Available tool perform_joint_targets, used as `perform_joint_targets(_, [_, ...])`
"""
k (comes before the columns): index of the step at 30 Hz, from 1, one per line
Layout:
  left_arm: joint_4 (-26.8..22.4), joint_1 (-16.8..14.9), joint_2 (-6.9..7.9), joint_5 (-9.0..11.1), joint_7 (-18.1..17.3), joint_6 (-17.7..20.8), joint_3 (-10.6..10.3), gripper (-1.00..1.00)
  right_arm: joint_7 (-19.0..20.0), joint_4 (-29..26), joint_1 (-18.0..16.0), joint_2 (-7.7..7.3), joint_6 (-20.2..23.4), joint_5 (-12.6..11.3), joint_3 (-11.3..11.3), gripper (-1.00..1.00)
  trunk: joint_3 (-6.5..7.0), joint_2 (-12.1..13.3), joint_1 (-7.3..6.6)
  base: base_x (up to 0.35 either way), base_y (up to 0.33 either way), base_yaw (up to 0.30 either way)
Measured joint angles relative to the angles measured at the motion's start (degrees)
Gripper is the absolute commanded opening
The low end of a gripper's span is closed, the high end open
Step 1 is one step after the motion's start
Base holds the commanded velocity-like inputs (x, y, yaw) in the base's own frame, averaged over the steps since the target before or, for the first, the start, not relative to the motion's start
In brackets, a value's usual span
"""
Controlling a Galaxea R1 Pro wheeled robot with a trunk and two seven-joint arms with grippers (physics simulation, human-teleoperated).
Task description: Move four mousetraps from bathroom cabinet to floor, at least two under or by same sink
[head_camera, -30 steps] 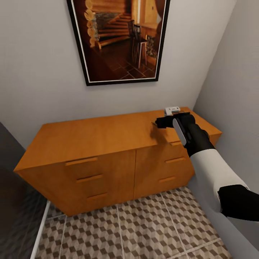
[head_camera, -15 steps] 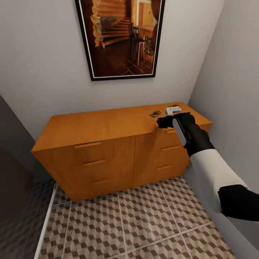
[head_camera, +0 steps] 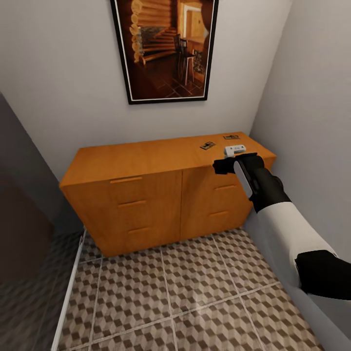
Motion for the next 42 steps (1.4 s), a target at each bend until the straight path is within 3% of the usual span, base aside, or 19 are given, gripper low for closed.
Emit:
perform_joint_targets(10, [0.00,0.00,0.00,0.00,0.01,0.00,0.00,-1.00,0.27,4.78,0.00,-0.06,-0.61,-0.05,0.02,-1.00,0.00,0.00,-0.03,-0.063,0.000,0.000])
perform_joint_targets(20, [-0.03,0.00,0.00,0.00,0.01,0.00,0.00,-1.00,0.31,14.25,0.00,0.01,-7.30,-0.06,-0.06,-1.00,0.00,0.00,-0.03,-0.001,0.000,0.000])
perform_joint_targets(25, [-0.01,0.00,-0.02,0.00,0.01,0.00,0.00,-1.00,0.40,21.87,0.00,0.07,-14.44,-0.18,-0.08,-1.00,0.00,0.00,-0.03,0.000,0.000,0.000])
perform_joint_targets(32, [-0.02,0.00,-0.07,0.00,-0.01,0.00,0.00,-1.00,0.52,30.69,-0.01,0.10,-21.12,-0.21,-0.06,-1.00,0.00,0.00,-0.03,0.000,0.000,0.000])
perform_joint_targets(42, [0.02,-0.01,-0.12,-0.01,-0.01,0.03,-0.02,-1.00,0.55,46.82,0.03,0.54,-35.97,-0.27,-0.03,-1.00,0.00,0.00,-0.03,0.000,0.000,0.000])
